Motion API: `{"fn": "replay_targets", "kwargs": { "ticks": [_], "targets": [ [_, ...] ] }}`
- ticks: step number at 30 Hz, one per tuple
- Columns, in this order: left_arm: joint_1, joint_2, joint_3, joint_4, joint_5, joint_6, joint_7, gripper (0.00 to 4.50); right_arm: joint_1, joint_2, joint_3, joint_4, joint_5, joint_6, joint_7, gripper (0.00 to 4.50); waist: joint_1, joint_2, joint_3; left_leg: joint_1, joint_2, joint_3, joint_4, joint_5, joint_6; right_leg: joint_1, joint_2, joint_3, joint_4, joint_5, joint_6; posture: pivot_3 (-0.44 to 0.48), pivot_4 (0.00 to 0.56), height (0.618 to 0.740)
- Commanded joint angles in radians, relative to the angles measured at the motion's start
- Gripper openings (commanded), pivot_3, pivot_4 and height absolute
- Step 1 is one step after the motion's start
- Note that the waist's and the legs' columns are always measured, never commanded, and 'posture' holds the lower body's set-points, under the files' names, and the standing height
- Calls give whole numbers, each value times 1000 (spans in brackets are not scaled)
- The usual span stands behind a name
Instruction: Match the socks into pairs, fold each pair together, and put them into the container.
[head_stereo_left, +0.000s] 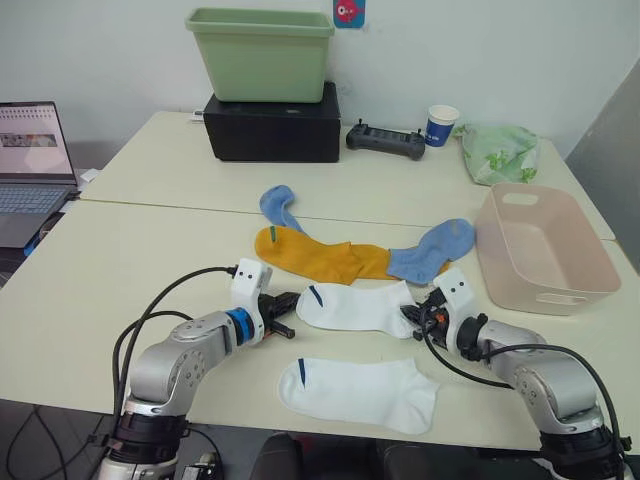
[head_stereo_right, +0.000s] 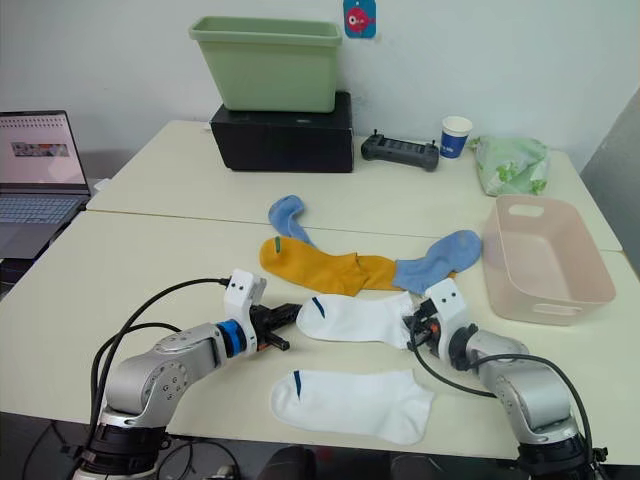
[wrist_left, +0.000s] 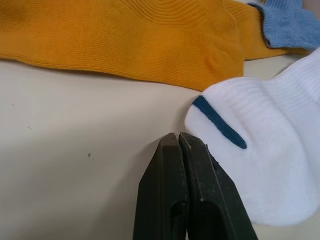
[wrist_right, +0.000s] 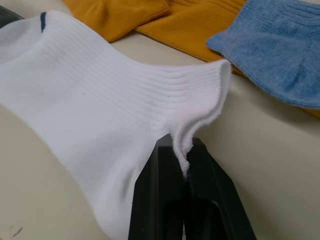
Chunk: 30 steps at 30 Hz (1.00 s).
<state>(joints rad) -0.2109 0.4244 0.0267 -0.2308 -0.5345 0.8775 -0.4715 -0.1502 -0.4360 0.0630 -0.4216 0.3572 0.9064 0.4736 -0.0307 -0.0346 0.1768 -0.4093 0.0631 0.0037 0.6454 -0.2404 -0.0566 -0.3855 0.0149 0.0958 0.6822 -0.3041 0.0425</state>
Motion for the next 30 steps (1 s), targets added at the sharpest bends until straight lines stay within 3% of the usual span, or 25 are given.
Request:
{"fn": "replay_targets", "kwargs": {
  "ticks": [1, 8, 9, 15, 18, 21, 30],
  "targets": [
    [4, -26, 10, -40, -51, 41, -9, 0, 5, -15, -13, -60, 19, 1, 7, 22, 0, 0, 0, 0, 0, 0, 0, 0, 0, 0, 0, 0, 0, 0, 0, 0, 150, 719],
    [29, -28, 115, -93, -60, -24, 24, 0, 19, -14, -8, -84, 28, 1, -3, 22, -1, 0, 0, 0, 0, 0, 0, 0, 0, 0, 0, 0, 0, 0, 0, 0, 150, 719],
    [33, -19, 137, -96, -58, -20, 38, 180, 20, -14, -5, -84, 27, -1, -3, 3, -2, 0, 0, 0, 1, 0, 0, 0, 0, -1, 0, 0, 0, 0, 0, 0, 150, 719],
    [72, 34, 191, -124, -68, -15, 32, 1857, 20, -14, -1, -82, 24, -5, -5, 0, -2, 0, 0, 0, 0, 0, 0, 0, 0, -1, 0, 0, 0, 0, 0, 0, 150, 719],
    [84, 16, 211, -154, -188, 95, 9, 2806, 19, -16, 2, -75, 20, -11, -3, 0, -1, 0, 0, -1, 0, 1, 0, 0, 0, -1, 0, 0, 0, 0, 0, 0, 150, 719],
    [54, -38, 177, -159, -206, 118, 51, 3733, 18, -21, 10, -73, 16, -15, 2, 0, 0, 0, 0, -2, 0, 0, 0, 0, 0, -1, 0, 0, 0, 0, 0, 0, 150, 719],
    [-23, -62, 49, -29, -67, 119, 133, 3733, 21, -34, 16, -79, 18, -14, 3, 0, -2, 1, 0, -1, 0, -1, 0, 0, 0, -1, 1, 0, 0, 1, 1, 0, 150, 719]
  ]
}}
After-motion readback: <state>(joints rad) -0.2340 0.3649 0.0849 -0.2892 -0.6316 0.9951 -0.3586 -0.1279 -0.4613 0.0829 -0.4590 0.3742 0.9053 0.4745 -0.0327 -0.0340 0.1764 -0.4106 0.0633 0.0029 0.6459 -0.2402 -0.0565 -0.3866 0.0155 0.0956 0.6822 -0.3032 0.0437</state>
